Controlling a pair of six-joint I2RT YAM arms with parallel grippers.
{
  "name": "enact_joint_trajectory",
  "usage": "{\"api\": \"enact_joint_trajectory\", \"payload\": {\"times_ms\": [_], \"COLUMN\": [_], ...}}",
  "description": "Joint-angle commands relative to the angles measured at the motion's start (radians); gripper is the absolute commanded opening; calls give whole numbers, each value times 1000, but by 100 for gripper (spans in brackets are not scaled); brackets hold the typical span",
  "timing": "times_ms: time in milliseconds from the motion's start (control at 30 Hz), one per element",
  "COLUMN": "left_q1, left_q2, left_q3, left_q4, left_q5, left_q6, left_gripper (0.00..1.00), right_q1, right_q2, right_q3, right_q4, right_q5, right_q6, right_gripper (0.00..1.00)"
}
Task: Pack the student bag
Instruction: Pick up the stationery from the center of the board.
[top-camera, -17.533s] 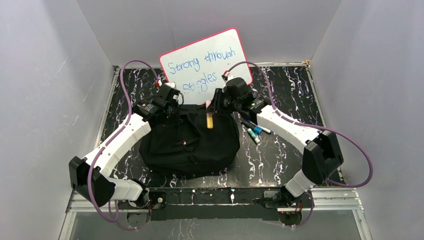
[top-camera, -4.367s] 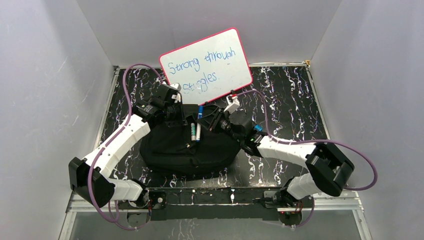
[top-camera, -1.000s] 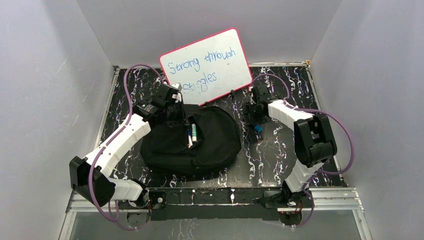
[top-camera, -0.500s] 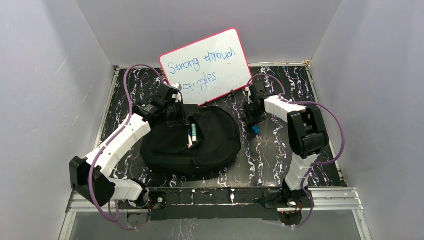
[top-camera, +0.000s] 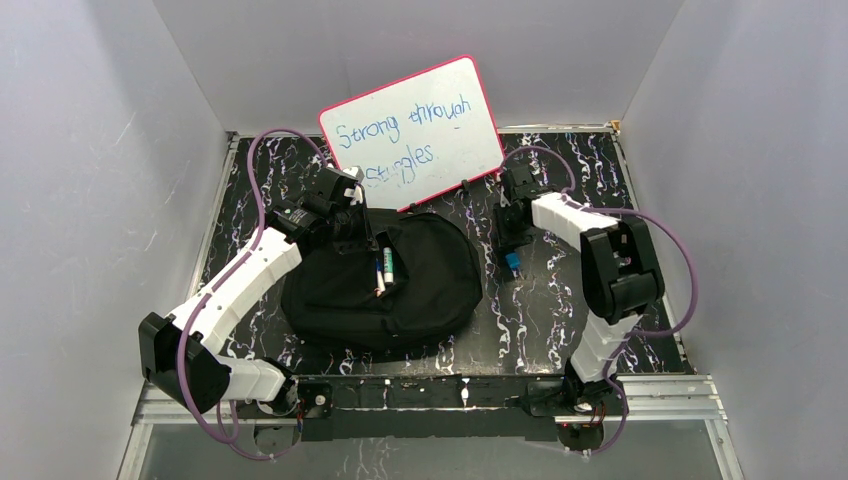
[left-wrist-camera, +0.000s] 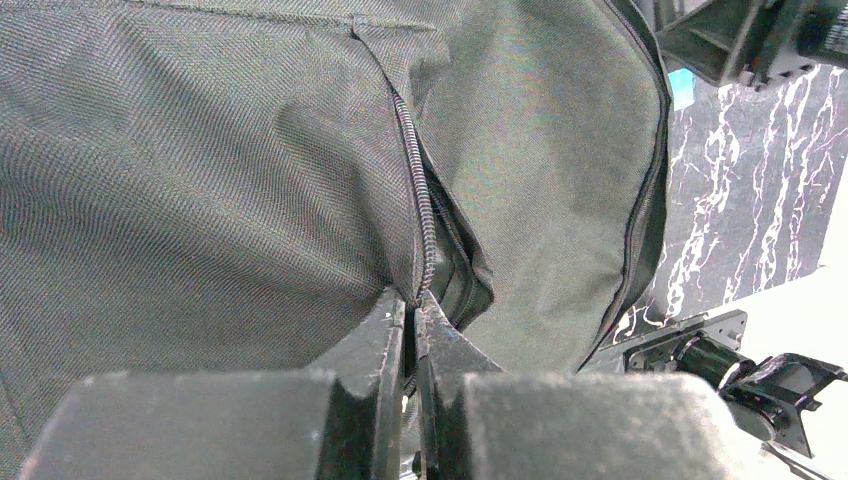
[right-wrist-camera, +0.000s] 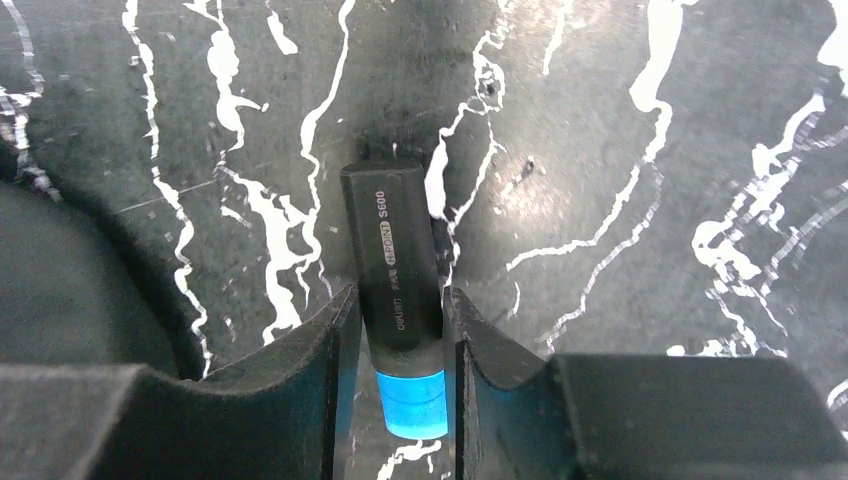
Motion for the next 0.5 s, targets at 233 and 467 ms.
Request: {"api": "enact_joint_trajectory", "payload": {"times_ms": [233,467], "left_q1": [-1,-1], "left_q2": [-2,0], "left_q3": [43,40], "left_q4": [67,73], "left_q5": [50,58], "left_q6": [-15,-18], "left_gripper": [0,0], "right_q1": [5,164], "right_q2": [-391,-408], "right_q3": [-36,-69], "right_q4": [123,300], "right_q5": [-285,-543], "right_q6": [180,363], "right_gripper": [0,0]}}
